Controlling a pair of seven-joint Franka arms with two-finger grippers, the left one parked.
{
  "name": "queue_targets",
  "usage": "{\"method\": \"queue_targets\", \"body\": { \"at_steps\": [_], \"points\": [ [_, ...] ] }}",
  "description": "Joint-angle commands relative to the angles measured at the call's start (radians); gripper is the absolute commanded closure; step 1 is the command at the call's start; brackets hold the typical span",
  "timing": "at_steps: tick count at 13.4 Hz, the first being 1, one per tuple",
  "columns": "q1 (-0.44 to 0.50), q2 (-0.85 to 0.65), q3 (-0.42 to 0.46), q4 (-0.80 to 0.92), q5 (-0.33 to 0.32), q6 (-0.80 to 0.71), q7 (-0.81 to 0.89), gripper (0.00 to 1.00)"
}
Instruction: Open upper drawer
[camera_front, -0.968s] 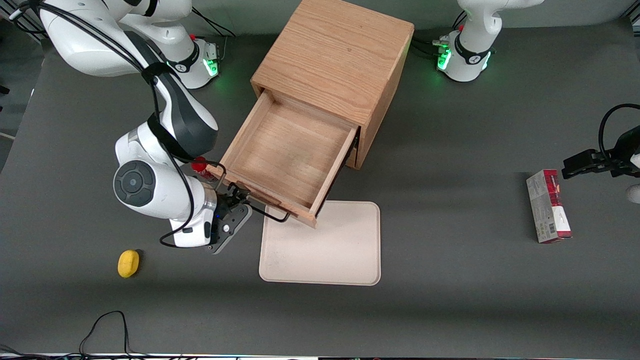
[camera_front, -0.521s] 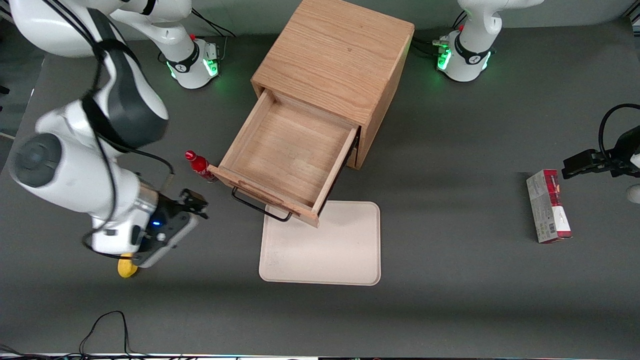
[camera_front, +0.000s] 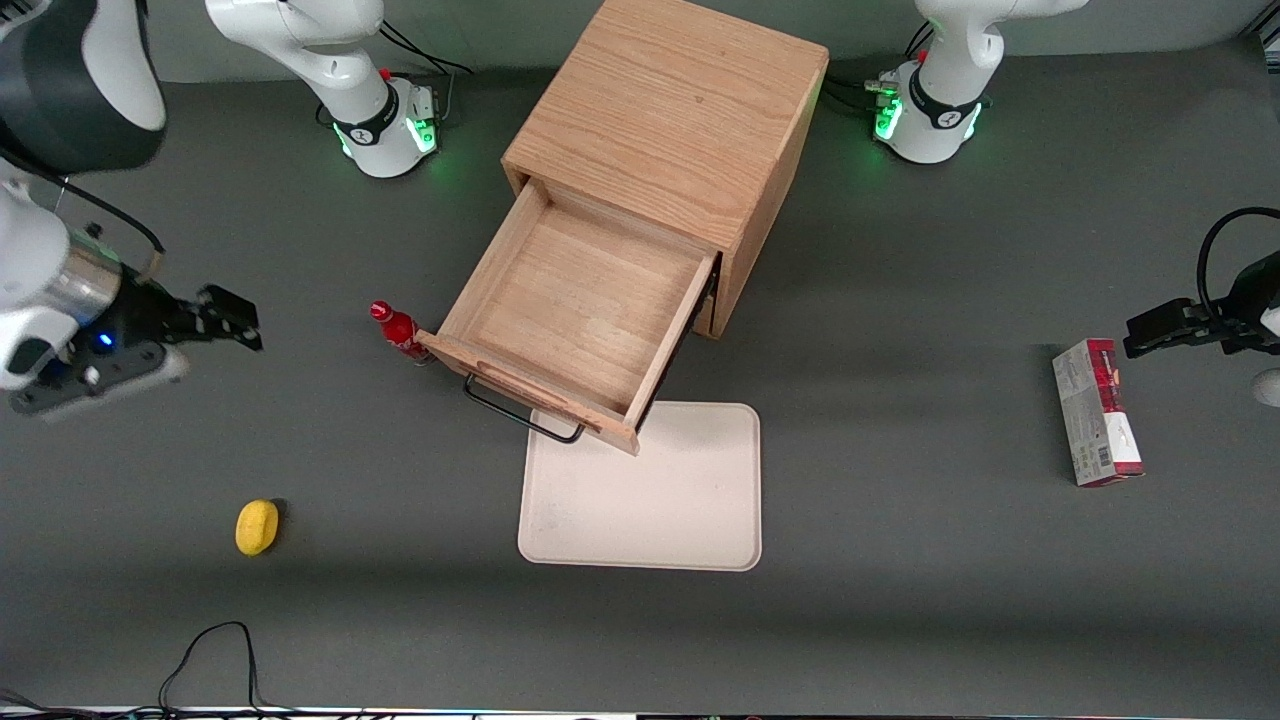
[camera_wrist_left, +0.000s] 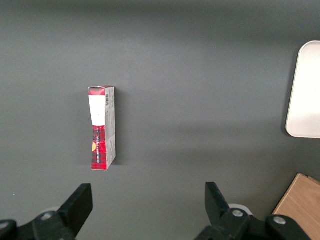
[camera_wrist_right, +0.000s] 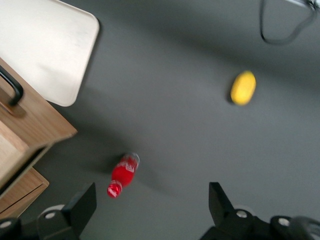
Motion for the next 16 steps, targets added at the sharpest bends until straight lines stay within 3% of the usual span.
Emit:
{"method": "queue_targets", "body": {
  "at_steps": [1,8,10,16],
  "points": [
    [0.010,-0.246,-0.034,-0.282,0.027,0.060,0.146,0.00],
    [0.010,-0.242,-0.034,-0.241,0.023,0.015,0.199,0.00],
    [0.011,-0.237,-0.031,-0.241,0.021,0.015,0.284,0.00],
    [0.008,-0.213,-0.034,-0.214,0.021,-0.012,0.289,0.00]
  ]
}}
